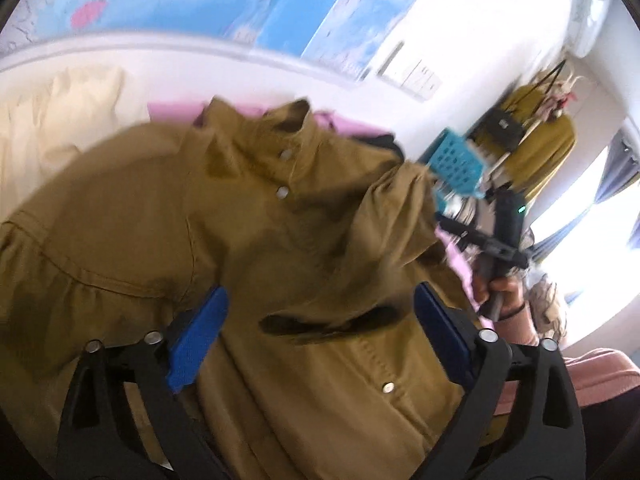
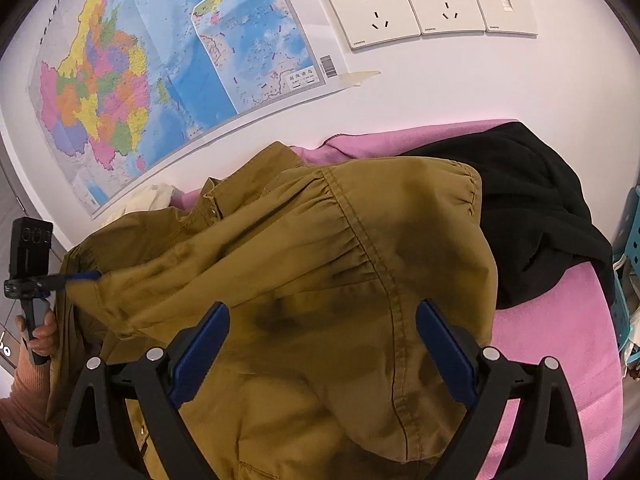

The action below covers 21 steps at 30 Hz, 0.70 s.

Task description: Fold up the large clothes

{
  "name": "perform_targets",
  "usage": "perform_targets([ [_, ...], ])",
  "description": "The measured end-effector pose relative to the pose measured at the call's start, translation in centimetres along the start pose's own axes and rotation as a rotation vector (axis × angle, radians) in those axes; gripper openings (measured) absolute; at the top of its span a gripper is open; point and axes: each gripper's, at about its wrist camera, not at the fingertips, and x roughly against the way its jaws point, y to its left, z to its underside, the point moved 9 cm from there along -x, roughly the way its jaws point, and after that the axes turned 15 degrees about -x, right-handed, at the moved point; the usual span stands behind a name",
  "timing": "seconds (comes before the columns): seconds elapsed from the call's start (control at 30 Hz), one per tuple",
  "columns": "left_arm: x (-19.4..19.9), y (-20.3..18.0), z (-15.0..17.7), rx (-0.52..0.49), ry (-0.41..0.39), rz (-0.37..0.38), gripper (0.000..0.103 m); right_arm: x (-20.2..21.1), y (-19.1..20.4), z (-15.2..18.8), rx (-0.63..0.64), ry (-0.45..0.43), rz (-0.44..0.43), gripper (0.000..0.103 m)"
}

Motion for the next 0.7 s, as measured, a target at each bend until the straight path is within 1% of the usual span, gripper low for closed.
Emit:
perform_targets([
  [0.07, 0.6, 0.0, -0.3, -0.006, -0.027, -0.019, 0.093, 0.0, 0.1, 0.1, 0.0, -0.002, -0.006, 0.092],
  [0.1, 0.6, -0.4, -0.3, -0.026, -0.036, -0.011, 0.093, 0.0, 0.1, 0.2, 0.0, -0.002, -0.009, 0.092],
  [0.17, -0.2, -1.0, -0.2, -0.051, -0.016, -0.011, 0.093, -0.1, 0.3, 0.3, 0.003, 0.003, -0.013, 0.092],
  [0.23, -1.4, -1.7, 0.2, -0.089, 0.018, -0.004, 0.093, -0.2, 0.3, 0.5, 0.008, 0.008, -0.015, 0.092],
  [0.33, -4.2, -3.9, 1.5, -0.178, 0.098, 0.041, 0.094, -0.2, 0.3, 0.6, 0.01, 0.008, -0.012, 0.092],
  [0.37, -4.7, -4.4, 2.0, -0.205, 0.121, 0.04, 0.096, -0.1, 0.2, 0.7, 0.007, 0.008, -0.015, 0.092],
  [0.43, -7.3, -5.0, 3.3, -0.276, 0.215, -0.013, 0.096, -0.1, 0.1, 0.7, 0.005, 0.006, -0.011, 0.092],
  [0.47, -8.4, -4.8, 3.7, -0.288, 0.26, -0.034, 0.091, -0.1, 0.1, 0.8, 0.006, 0.007, -0.009, 0.092],
  [0.5, -9.6, -4.2, 4.1, -0.285, 0.308, -0.073, 0.08, -0.1, 0.1, 0.8, 0.008, 0.007, -0.008, 0.092],
  [0.53, -10.5, -3.4, 4.1, -0.262, 0.337, -0.091, 0.048, -0.1, 0.1, 0.7, 0.01, 0.007, -0.005, 0.092],
  [0.57, -10.8, -2.6, 3.9, -0.224, 0.342, -0.094, 0.012, 0.0, 0.2, 0.6, 0.014, 0.004, -0.003, 0.092],
  [0.6, -10.7, -2.1, 3.3, -0.172, 0.325, -0.062, 0.005, 0.1, 0.3, 0.5, 0.015, 0.001, -0.004, 0.092],
  [0.63, -10.0, -1.1, 2.4, -0.12, 0.284, -0.064, 0.004, 0.3, 0.4, 0.4, 0.016, -0.006, -0.005, 0.092],
  [0.67, -9.0, 0.1, 1.6, -0.081, 0.256, -0.098, 0.004, 0.6, 0.5, 0.2, 0.018, -0.015, -0.008, 0.092],
  [0.7, -8.0, 1.1, 1.0, -0.031, 0.224, -0.102, 0.004, 0.8, 0.6, 0.2, 0.022, -0.021, -0.01, 0.092],
])
